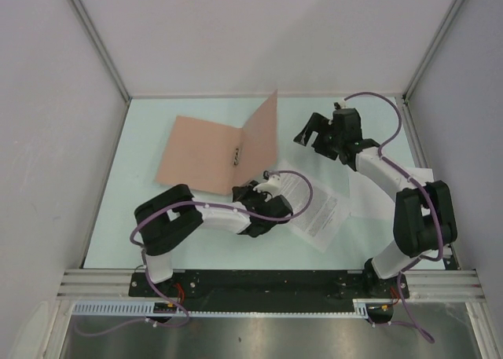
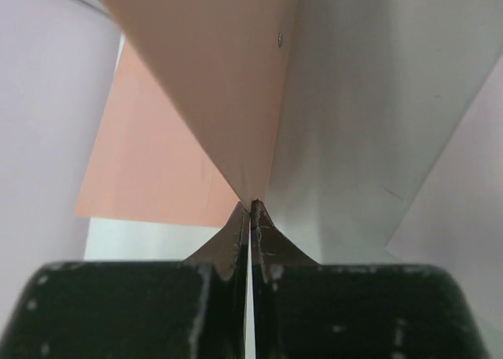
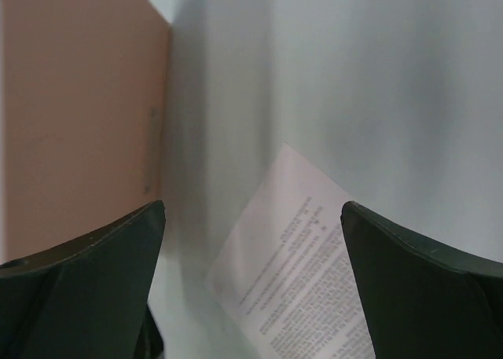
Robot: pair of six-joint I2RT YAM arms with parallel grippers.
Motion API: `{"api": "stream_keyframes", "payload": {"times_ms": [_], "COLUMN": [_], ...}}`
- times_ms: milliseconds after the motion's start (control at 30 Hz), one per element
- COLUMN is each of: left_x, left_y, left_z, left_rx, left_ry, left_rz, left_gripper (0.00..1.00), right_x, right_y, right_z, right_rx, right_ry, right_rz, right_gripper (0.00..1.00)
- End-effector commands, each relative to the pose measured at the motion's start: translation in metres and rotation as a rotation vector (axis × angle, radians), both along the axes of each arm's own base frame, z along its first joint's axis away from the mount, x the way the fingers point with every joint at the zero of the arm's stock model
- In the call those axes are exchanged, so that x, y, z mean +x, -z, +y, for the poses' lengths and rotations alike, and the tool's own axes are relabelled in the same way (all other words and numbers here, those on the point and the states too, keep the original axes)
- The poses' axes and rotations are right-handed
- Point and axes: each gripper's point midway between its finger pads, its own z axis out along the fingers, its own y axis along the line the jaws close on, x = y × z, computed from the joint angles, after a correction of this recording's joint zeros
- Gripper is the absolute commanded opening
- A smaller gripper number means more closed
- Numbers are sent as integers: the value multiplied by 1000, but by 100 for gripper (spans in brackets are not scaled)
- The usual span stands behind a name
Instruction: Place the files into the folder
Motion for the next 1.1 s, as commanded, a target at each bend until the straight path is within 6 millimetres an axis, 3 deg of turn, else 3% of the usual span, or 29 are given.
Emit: {"api": "stream_keyframes", "payload": {"times_ms": [0, 167, 267, 500, 667, 767, 867, 967, 1067], "left_x": [-1, -2, -1, -1, -2, -4, -5, -7, -8], "left_y": [-10, -2, 4, 16, 18, 21, 24, 25, 26], "left_z": [-6, -7, -11, -19, -18, -16, -15, -15, -12], "left_rx": [111, 132, 135, 143, 146, 147, 149, 136, 147], "left_ry": [-25, -28, -18, -6, -5, -6, -11, -17, -22], "left_rz": [-50, -28, -9, 31, 41, 51, 59, 63, 66], "left_gripper": [0, 0, 0, 0, 0, 0, 0, 0, 0], "right_x": [24, 23, 23, 15, 14, 10, 8, -1, 4], "right_y": [-57, -62, -49, -38, -35, -43, -47, -55, -59], "right_z": [38, 60, 52, 66, 50, 49, 35, 48, 29], "right_rx": [161, 181, 122, 146, 73, 61, 33, 64, 27], "right_ry": [-91, -185, -169, -245, -222, -261, -229, -296, -209], "right_rz": [-173, -219, -198, -168, -171, -205, -202, -228, -228], "right_gripper": [100, 100, 100, 95, 96, 99, 100, 100, 100]}}
